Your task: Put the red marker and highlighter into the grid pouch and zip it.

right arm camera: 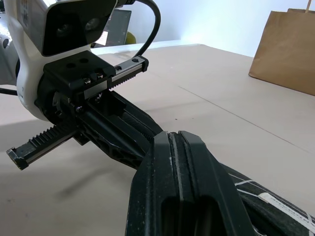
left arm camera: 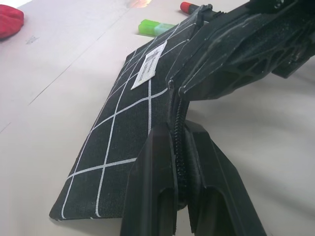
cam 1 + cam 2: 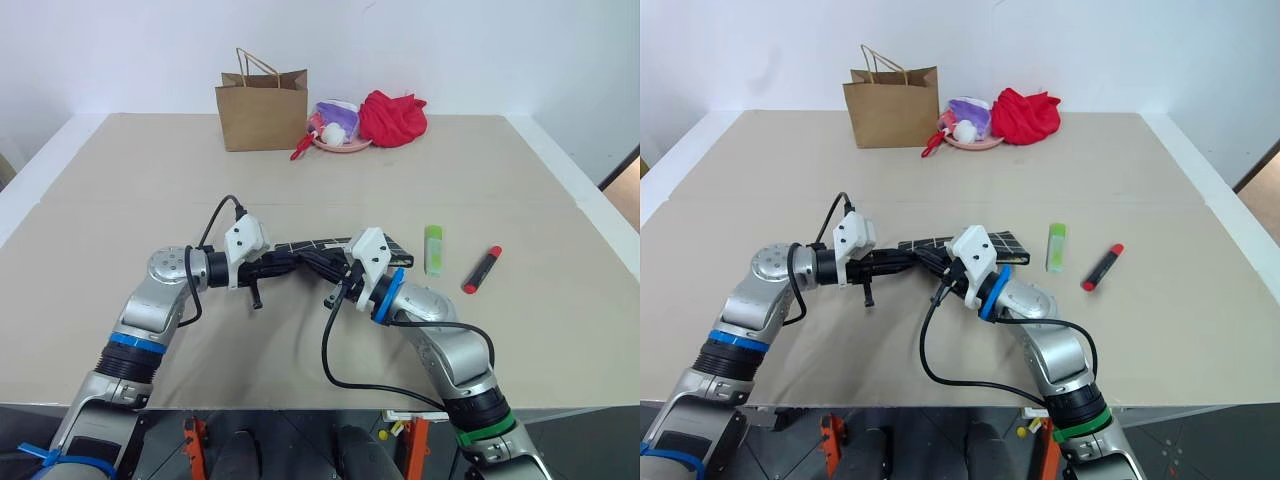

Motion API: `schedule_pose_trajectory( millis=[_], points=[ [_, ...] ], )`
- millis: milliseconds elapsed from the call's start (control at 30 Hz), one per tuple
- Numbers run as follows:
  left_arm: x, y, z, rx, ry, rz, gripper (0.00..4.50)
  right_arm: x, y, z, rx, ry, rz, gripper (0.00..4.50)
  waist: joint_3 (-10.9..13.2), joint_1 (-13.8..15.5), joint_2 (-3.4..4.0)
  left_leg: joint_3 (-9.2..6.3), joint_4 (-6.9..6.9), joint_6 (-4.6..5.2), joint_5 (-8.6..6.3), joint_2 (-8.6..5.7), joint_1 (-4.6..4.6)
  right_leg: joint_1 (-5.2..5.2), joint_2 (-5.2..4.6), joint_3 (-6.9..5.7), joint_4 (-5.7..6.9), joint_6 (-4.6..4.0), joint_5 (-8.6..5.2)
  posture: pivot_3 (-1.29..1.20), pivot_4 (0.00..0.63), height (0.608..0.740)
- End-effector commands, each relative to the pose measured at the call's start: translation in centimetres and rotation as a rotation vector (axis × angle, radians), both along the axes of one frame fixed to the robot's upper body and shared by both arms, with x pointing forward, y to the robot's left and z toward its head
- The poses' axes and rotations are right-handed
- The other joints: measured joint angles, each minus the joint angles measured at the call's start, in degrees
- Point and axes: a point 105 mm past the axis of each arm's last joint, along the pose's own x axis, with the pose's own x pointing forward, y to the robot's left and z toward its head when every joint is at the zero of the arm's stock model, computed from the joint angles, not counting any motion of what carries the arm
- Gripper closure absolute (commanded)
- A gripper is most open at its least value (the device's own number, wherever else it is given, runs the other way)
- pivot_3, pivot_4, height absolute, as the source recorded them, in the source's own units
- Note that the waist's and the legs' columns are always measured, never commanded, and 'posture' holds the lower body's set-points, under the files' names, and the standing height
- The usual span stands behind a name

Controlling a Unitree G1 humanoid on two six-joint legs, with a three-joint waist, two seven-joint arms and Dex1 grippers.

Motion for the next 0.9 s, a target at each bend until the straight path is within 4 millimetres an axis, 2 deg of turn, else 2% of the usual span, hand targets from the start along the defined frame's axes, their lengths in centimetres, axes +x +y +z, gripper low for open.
schedule_pose_trajectory(
  millis=[33,133,167,300,333,400,533,633,767,900],
  points=[
    [-0.3,-0.7,1.6,-0.020,-0.061,-0.029,4.50,-0.2,0.7,1.3,0.026,-0.032,0.024,4.44,0.00,-0.01,0.00,0.00,0.00,0.00,0.00,0.00,0.00,0.00,0.00,0.00,0.00,0.00,0.00,0.00,0.150,0.740],
    [-0.3,-0.7,1.6,-0.022,-0.060,-0.029,4.50,-0.2,0.5,1.5,0.047,-0.018,0.024,3.64,0.00,-0.01,0.00,0.00,-0.01,0.00,0.00,0.00,0.00,-0.01,0.01,0.00,0.00,0.00,0.00,0.00,0.150,0.740],
    [-0.3,-0.6,1.6,-0.022,-0.059,-0.029,4.50,-0.4,0.5,1.4,0.040,-0.019,0.031,3.00,0.00,-0.01,0.00,0.00,-0.01,0.00,0.00,0.00,0.00,-0.01,0.01,0.00,0.00,0.00,0.00,0.00,0.150,0.740],
    [-0.3,-0.4,1.5,-0.021,-0.056,-0.022,4.50,-0.9,-0.1,2.0,0.013,-0.062,0.026,1.31,0.00,0.00,0.00,0.00,0.00,0.00,0.00,0.00,-0.02,-0.01,0.00,0.00,0.00,0.01,0.00,0.00,0.150,0.740],
    [-0.3,-0.4,1.5,-0.021,-0.055,-0.021,4.50,-1.0,-0.5,2.2,0.014,-0.075,0.016,0.71,0.00,0.00,0.00,0.00,0.00,0.00,0.00,0.00,-0.02,-0.01,0.00,0.00,0.00,0.01,-0.01,0.00,0.150,0.740],
    [-0.3,-0.3,1.6,-0.021,-0.055,-0.016,4.50,-1.4,-1.9,3.0,0.022,-0.099,-0.008,0.03,0.00,0.01,0.00,0.00,-0.01,0.00,0.00,0.00,-0.02,-0.01,0.00,0.00,0.00,0.01,-0.01,0.00,0.150,0.740],
    [-0.2,0.0,1.4,-0.019,-0.052,-0.007,4.50,-2.6,-5.8,4.6,0.093,-0.123,-0.100,0.03,0.00,0.12,-0.01,0.00,-0.01,0.00,0.00,0.00,-0.06,-0.02,-0.01,0.00,-0.02,0.03,-0.03,0.00,0.150,0.740],
    [-0.2,0.2,1.3,-0.018,-0.049,-0.001,4.50,-2.5,-9.6,4.8,0.147,-0.099,-0.260,0.03,0.00,0.18,-0.01,-0.01,-0.01,0.00,-0.01,0.00,-0.05,-0.01,-0.01,0.00,-0.02,0.02,-0.03,0.00,0.150,0.740],
    [-0.2,0.3,1.3,-0.020,-0.051,-0.002,4.50,-1.3,-14.5,3.6,0.123,-0.064,-0.528,0.03,0.00,0.05,-0.01,0.00,0.01,0.00,0.00,0.00,-0.02,-0.01,-0.01,0.00,-0.02,-0.01,0.00,0.00,0.150,0.740],
    [-0.2,0.4,1.4,-0.021,-0.055,-0.002,4.50,0.4,-17.2,1.6,0.065,0.001,-0.732,0.03,0.01,-0.07,0.00,0.00,0.01,0.01,0.00,0.00,0.06,0.00,0.00,0.00,0.00,-0.06,0.04,0.00,0.150,0.740]
  ],
)
